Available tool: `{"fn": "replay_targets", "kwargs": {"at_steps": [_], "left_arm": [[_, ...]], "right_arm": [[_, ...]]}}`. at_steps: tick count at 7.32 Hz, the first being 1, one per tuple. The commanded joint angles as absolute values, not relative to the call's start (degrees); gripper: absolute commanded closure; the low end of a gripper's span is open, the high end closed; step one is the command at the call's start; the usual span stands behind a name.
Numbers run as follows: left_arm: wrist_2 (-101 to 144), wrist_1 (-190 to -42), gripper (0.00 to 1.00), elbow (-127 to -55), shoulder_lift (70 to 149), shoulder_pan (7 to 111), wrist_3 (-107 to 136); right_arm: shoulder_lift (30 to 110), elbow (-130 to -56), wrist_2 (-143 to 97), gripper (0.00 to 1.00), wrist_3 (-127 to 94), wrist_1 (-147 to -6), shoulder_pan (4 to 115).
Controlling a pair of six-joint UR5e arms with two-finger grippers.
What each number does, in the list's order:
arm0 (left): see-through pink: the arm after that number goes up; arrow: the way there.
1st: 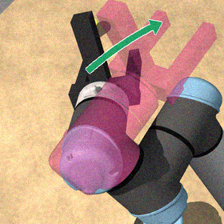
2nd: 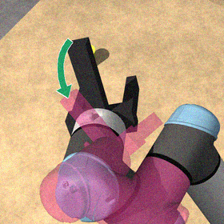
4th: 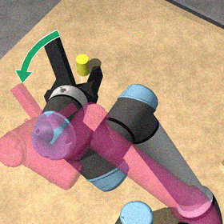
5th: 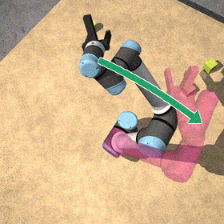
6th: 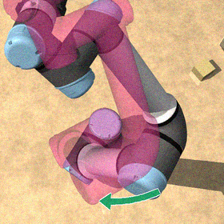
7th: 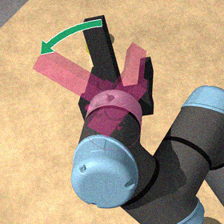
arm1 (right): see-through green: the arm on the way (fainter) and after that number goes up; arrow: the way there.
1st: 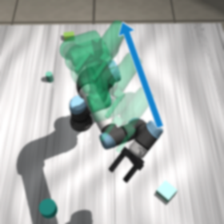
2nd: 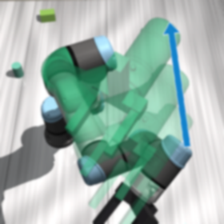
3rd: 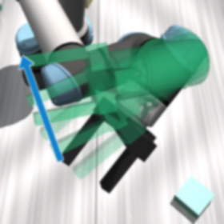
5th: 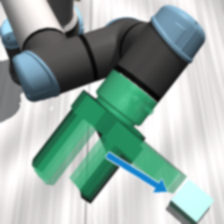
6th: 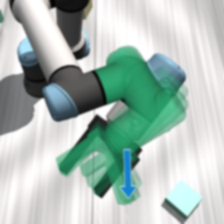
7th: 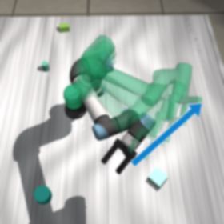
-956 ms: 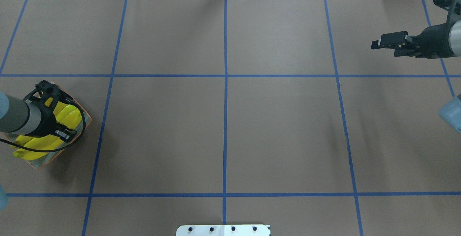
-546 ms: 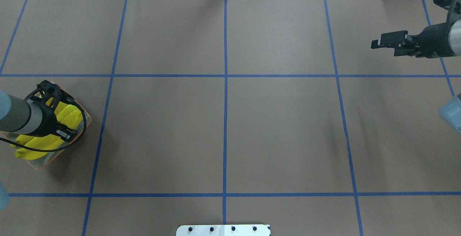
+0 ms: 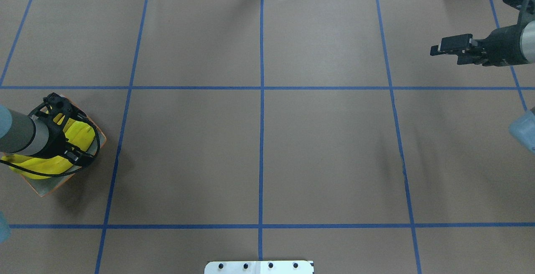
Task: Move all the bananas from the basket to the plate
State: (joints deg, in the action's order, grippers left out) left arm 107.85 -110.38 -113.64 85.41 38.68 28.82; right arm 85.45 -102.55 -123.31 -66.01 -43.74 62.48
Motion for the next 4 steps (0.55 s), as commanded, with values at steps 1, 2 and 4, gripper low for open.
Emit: {"fn": "replay_targets", "kwargs": {"at_steps": [1,2,4], "left_arm": [[110.4,-110.0,0.01,-116.9,85.3,39.6,28.8],[110.9,-109.8,0.01,-118.2,85.5,41.8,29.6],[111.8,-109.6,0.01,-118.5,85.6,48.0,30.6]], "right_arm": [[85.5,-103.0,-123.4,0.0,-66.0,-44.1,62.6],[85.5,-102.9,-123.5,0.0,-65.9,-45.6,63.7],[84.6,-102.9,-125.4,0.0,-55.4,-53.7,69.2]]}}
